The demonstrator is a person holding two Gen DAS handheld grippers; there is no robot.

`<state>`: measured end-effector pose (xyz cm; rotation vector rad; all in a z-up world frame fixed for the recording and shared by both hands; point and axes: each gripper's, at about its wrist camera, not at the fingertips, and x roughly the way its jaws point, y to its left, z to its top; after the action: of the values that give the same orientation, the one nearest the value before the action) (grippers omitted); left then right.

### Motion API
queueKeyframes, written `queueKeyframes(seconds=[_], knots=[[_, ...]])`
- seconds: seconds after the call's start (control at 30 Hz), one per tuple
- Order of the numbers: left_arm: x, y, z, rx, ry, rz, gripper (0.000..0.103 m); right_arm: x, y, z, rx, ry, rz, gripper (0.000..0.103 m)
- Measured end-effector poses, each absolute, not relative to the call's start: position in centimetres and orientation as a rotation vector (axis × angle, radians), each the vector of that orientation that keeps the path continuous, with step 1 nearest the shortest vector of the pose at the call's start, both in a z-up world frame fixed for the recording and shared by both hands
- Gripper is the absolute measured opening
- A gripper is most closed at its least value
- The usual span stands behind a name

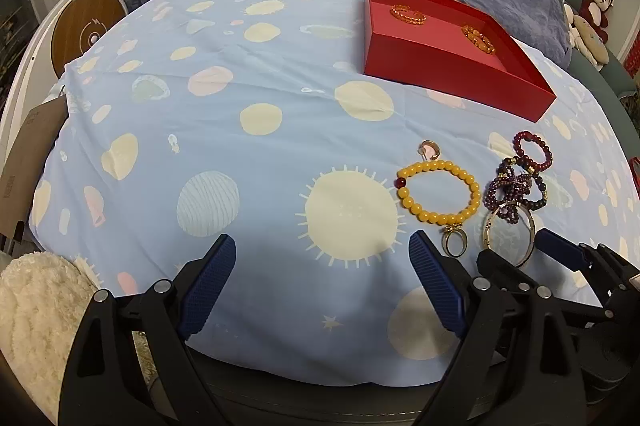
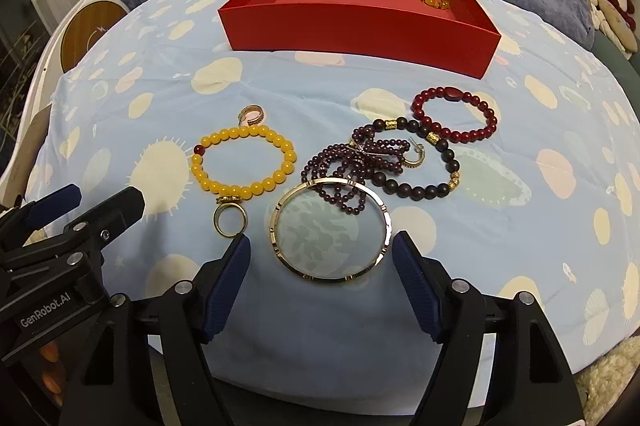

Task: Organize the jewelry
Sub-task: 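Lower the right gripper onto the thin gold bangle and grasp it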

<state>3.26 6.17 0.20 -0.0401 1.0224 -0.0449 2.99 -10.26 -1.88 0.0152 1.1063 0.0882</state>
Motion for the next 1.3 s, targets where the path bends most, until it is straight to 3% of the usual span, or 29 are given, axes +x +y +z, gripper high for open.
queueKeyframes(seconds=[0.2,0.37,1.3], knots=[[3.2,6.1,0.1,-0.036,1.024,-0.048,0.084,3.3,-10.1,-2.3,-0.009,1.093,0.075,0.070],[3.3,5.8,0.0,-0.030,1.029,-0.061,0.084,3.0,-10.7,-2.2,-0.011,1.085,0.072,0.061],[3.6,-0.5,1.5,0.026,0.978,-0.242,0.084,-1.6,-18.4,0.2,0.121,1.108,-0.044,0.060]])
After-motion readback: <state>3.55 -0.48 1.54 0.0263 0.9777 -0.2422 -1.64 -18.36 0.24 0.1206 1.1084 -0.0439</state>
